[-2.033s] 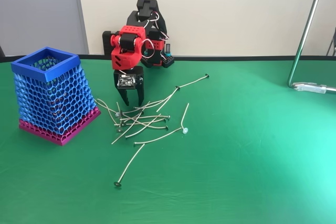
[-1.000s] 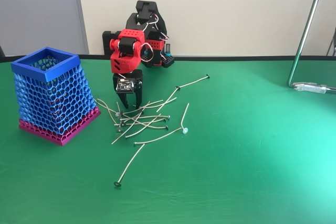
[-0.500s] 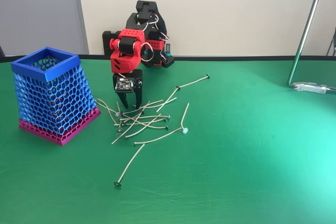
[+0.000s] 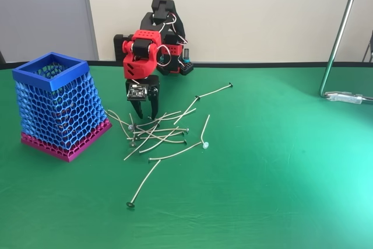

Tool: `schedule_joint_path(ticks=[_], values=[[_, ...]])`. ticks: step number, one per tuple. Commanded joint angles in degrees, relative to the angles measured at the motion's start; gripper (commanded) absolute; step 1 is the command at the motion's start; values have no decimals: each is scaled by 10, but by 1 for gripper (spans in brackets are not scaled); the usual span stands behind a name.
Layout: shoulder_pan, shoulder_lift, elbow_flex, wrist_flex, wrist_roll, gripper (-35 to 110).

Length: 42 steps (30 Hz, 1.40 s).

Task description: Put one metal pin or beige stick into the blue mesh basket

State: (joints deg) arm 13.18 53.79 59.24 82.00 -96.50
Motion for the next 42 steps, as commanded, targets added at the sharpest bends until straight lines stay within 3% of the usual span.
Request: schedule_joint_path(ticks=[1, 19, 29, 34, 42], values=[[-5, 42, 6, -4, 8, 19], [-2, 50, 41, -11, 22, 17], [1, 54, 60, -31, 19, 11], [-1, 51, 56, -32, 14, 0], [-13, 66, 49, -33, 36, 0]])
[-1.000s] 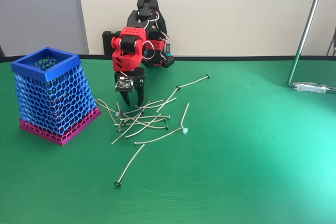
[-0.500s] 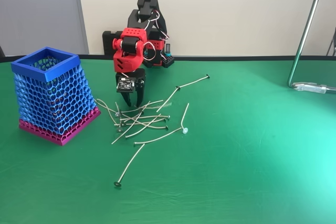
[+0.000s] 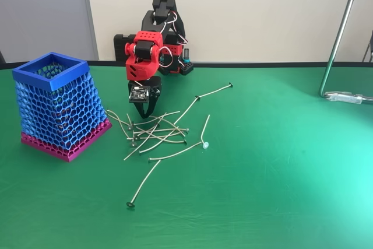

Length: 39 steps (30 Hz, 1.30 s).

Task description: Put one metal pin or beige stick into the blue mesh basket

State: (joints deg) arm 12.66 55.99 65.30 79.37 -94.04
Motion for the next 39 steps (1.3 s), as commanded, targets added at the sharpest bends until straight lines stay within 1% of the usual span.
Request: schedule_joint_path(ticks=[1, 9, 12, 21, 25, 29, 35, 39], values=[[-12, 53, -11, -6, 19, 0], [-60, 160, -38, -6, 117, 1], [-78, 222, -36, -6, 135, 1], [-107, 419, -29, -6, 243, 1], [-87, 474, -56, -6, 297, 1], [-48, 484, -100, -6, 344, 1], [30, 446, -192, -14, 385, 1], [74, 398, -248, -54, 399, 1]])
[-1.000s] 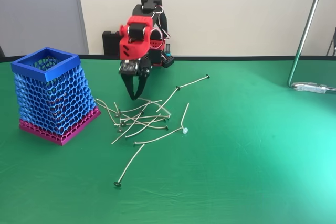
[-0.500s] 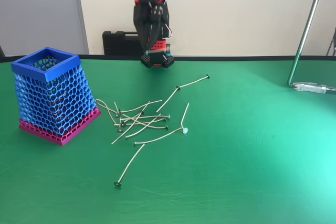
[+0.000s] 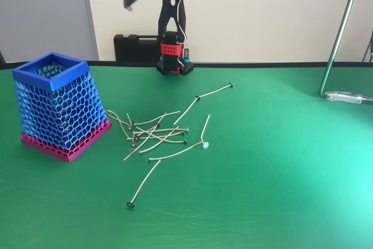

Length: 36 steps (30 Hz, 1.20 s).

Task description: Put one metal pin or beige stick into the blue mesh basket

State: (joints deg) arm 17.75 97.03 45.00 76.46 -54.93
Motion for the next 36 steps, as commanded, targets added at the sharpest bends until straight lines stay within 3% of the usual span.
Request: schedule_joint_path(ticks=[1, 25, 36], values=[[31, -24, -54, -42, 11, 1], [164, -280, -192, -220, -47, 1], [189, -279, -50, -272, -57, 1]])
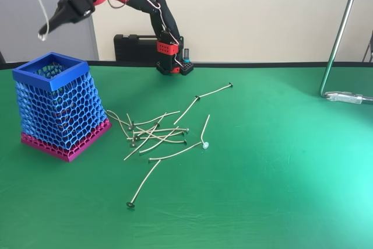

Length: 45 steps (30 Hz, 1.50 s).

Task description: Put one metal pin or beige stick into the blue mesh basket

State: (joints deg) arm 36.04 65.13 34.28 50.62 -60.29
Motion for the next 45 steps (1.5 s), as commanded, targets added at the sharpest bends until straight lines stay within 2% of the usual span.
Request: schedule_joint_path(ticks=[1, 11, 19, 25, 28, 45], values=[[7, 47, 75, -15, -4, 1], [3, 117, 207, -46, 5, 1], [-1, 121, 196, -44, 6, 1], [2, 121, 194, -50, 3, 14], [4, 120, 192, -58, 3, 16], [-1, 127, 179, -67, 10, 13]])
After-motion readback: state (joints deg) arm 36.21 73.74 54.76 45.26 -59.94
